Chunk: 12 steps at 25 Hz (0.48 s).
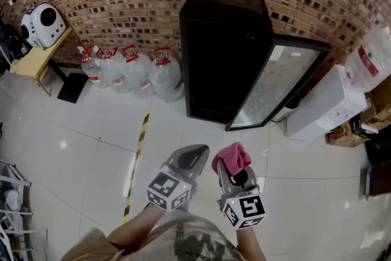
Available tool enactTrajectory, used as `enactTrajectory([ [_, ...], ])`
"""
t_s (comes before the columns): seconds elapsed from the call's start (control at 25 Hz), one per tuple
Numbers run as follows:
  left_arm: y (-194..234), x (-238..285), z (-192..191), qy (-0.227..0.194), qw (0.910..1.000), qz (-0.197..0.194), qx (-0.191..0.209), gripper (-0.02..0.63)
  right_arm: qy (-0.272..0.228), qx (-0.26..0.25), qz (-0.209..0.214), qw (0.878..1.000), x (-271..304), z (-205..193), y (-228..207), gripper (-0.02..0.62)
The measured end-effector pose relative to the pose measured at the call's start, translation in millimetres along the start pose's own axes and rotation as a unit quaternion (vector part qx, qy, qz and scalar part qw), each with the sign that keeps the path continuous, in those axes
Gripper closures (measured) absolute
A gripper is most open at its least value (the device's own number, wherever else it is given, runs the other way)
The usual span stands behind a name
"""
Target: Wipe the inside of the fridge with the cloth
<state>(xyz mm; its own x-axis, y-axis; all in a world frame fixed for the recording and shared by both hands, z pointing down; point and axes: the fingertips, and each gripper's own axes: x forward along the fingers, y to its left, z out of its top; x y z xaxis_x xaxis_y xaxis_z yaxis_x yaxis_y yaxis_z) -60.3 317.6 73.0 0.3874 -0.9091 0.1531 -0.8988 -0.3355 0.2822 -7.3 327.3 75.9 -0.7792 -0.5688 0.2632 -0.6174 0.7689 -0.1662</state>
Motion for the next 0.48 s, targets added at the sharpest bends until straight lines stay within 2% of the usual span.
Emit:
enactTrajectory([
  [0.48,130.9,51.5,60.1,-0.017,0.9993,-0.027,-0.022,0.63,0.013,-0.02,-0.028,0.999,139.2,52.6,-6.4,0.529],
])
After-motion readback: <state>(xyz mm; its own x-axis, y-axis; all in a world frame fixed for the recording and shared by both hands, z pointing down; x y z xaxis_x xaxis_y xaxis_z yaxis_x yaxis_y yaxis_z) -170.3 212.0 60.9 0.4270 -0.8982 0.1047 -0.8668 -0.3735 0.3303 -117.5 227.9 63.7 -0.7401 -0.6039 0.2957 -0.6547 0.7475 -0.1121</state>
